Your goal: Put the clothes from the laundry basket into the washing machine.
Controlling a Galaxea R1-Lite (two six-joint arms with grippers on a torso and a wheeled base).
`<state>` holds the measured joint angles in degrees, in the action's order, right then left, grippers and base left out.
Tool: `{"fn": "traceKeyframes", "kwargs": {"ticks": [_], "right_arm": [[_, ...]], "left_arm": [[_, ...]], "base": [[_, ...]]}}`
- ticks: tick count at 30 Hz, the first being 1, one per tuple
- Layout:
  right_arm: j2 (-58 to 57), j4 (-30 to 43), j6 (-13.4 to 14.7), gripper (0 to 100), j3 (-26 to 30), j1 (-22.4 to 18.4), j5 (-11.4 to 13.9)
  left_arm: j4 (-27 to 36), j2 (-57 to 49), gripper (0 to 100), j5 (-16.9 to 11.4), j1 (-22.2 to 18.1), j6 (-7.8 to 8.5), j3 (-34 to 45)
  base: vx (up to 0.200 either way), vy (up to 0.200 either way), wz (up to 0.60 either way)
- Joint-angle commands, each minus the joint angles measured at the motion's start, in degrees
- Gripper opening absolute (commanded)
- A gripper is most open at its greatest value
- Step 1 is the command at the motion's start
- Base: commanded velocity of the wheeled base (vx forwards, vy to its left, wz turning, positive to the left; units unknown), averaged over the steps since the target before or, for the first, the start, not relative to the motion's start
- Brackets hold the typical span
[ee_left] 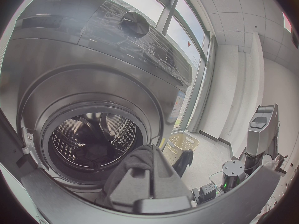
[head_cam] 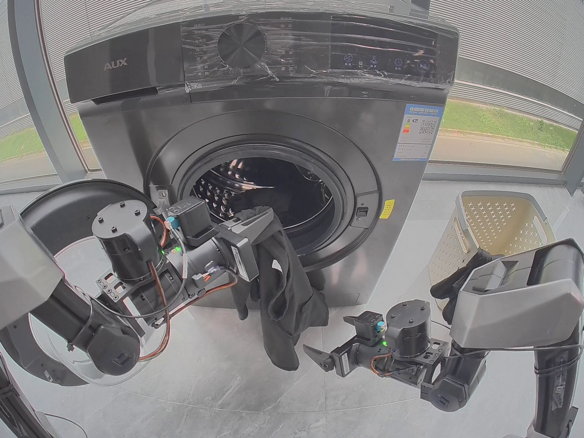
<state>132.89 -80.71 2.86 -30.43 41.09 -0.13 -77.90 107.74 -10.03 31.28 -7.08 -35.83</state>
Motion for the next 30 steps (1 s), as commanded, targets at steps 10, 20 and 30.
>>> {"fn": "traceKeyframes", "kwargs": {"ticks": [10, 20, 30], "right_arm": [[7.0, -2.0, 0.6, 100, -11.6, 1.6, -0.2], [10.8, -2.1, 1.3, 100, -20.5, 3.3, -0.2], [15.2, -1.5, 1.9, 100, -27.7, 4.1, -3.6]], "left_arm": [[4.3, 0.8, 0, 3.4, 0.2, -0.12, -5.7], [4.9, 1.3, 0, 4.7, 0.2, -0.12, -6.4], [4.8, 1.2, 0, 5.3, 0.2, -0.12, -6.1]], "base": [[0.0, 0.0, 0.0], [0.0, 0.0, 0.0], [0.0, 0.0, 0.0]]}}
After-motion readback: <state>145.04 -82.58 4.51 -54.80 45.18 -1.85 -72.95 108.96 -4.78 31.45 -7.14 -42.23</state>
